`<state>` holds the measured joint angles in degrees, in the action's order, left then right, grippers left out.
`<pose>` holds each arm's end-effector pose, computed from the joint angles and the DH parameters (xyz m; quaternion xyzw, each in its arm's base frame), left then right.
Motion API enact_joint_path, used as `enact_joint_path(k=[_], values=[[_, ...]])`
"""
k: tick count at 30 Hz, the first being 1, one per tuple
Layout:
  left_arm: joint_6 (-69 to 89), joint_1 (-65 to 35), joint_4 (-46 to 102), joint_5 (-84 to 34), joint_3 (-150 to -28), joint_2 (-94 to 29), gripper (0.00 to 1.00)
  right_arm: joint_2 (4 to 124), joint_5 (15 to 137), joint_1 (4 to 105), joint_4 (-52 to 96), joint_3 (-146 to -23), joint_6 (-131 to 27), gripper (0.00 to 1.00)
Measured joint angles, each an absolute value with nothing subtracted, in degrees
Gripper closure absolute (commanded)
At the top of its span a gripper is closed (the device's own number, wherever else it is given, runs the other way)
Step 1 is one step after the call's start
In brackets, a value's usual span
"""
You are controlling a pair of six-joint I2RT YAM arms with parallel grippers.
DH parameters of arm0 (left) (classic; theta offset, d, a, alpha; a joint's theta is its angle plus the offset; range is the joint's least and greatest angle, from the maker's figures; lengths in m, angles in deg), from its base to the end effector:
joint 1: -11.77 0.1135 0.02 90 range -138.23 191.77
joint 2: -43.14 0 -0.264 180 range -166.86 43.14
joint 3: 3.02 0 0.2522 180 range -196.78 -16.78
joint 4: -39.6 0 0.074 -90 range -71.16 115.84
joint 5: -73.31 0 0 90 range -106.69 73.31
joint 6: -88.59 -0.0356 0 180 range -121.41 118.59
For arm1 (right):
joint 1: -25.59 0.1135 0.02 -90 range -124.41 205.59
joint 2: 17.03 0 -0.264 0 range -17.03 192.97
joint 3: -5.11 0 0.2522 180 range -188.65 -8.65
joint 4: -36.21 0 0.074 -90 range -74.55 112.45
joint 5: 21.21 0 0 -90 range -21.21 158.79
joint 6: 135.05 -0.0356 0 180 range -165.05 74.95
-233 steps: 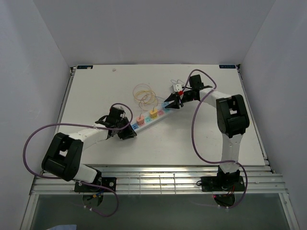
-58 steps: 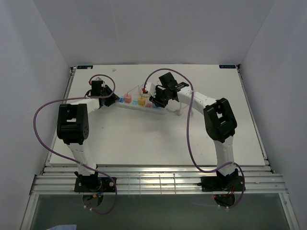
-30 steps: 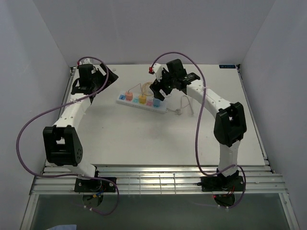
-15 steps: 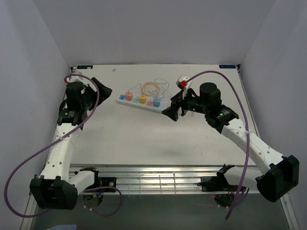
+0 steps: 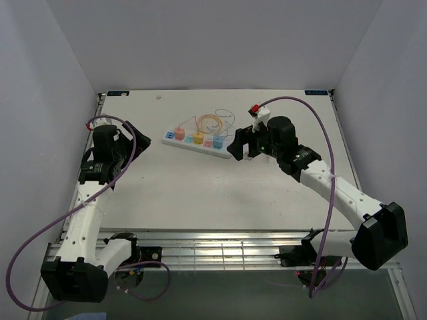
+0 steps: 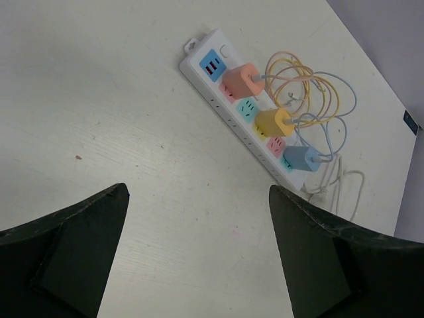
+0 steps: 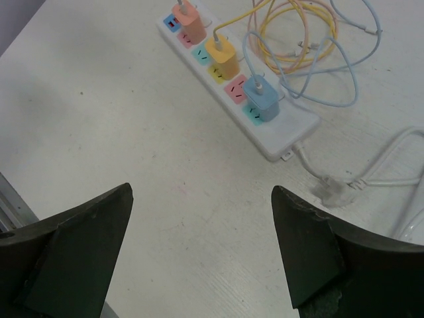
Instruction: Insert the plug
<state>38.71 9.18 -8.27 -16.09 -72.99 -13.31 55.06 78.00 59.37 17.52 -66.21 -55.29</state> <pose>0.2096 -0.0091 0.3306 -0.2868 0.8366 -0.1657 0.4364 0.2411 0.1681 0.3250 -0.2114 0.7872 0.2765 0.5091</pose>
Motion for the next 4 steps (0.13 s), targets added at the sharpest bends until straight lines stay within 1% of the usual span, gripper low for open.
enact_joint_path(k=[4], values=[[38.97,9.18,-9.03,-14.93,-72.96,-13.66,0.02,55.11,76.38,59.37,17.82,-66.1,-56.66,0.1]])
